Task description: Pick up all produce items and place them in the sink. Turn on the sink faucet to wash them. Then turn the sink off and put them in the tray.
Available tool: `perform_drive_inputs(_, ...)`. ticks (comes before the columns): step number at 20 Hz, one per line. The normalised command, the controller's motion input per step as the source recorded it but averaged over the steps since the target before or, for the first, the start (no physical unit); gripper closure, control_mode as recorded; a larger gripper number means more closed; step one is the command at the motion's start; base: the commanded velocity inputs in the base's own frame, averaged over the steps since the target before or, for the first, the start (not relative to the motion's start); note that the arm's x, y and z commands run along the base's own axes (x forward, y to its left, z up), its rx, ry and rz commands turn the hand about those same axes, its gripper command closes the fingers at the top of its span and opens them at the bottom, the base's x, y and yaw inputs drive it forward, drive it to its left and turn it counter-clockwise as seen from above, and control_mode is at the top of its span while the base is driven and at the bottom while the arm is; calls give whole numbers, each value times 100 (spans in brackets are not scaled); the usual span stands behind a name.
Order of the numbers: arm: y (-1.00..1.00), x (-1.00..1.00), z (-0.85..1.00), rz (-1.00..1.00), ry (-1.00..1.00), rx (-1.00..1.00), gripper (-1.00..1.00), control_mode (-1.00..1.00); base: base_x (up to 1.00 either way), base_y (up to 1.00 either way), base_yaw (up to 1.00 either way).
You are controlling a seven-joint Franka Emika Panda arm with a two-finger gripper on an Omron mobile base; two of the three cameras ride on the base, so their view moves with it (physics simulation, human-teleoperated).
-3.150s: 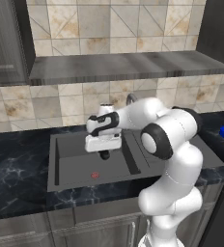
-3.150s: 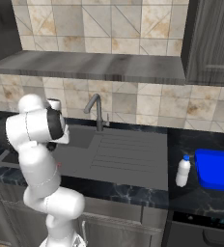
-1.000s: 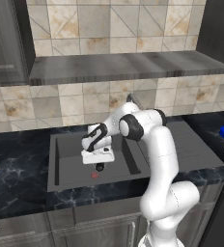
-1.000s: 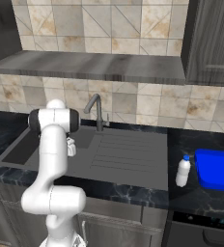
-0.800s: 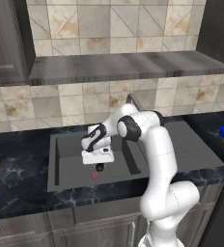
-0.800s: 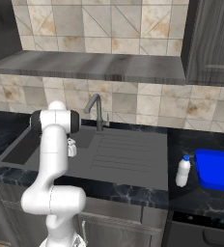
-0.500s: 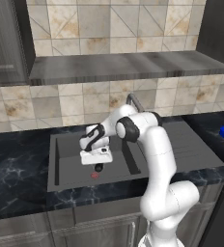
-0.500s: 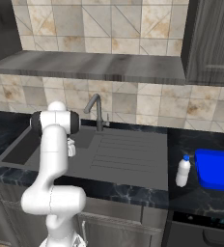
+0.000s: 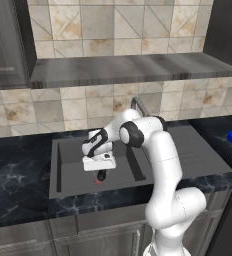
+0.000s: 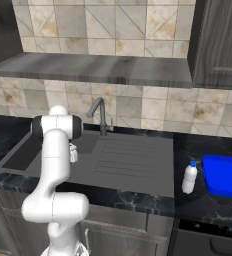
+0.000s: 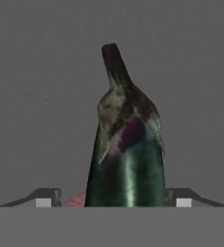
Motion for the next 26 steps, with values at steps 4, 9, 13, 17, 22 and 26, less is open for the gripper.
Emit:
perform_drive_inputs(4, 0, -7, 8, 0, 0, 0, -100, -100, 0, 0, 0)
perform_drive_inputs(9, 0, -10, 26, 0, 0, 0, -100, -100, 0, 0, 0)
perform_drive_inputs(13, 0, -11, 43, -1, -1, 0, -100, -100, 0, 0, 0)
perform_drive_inputs(17, 5, -13, 47, -1, -2, -2, -100, -100, 0, 0, 0)
perform_drive_inputs(22, 11, -22, 39, -1, -4, -2, -100, -100, 0, 0, 0)
perform_drive_inputs(26, 18, -36, 32, 0, -6, -1, -100, -100, 0, 0, 0)
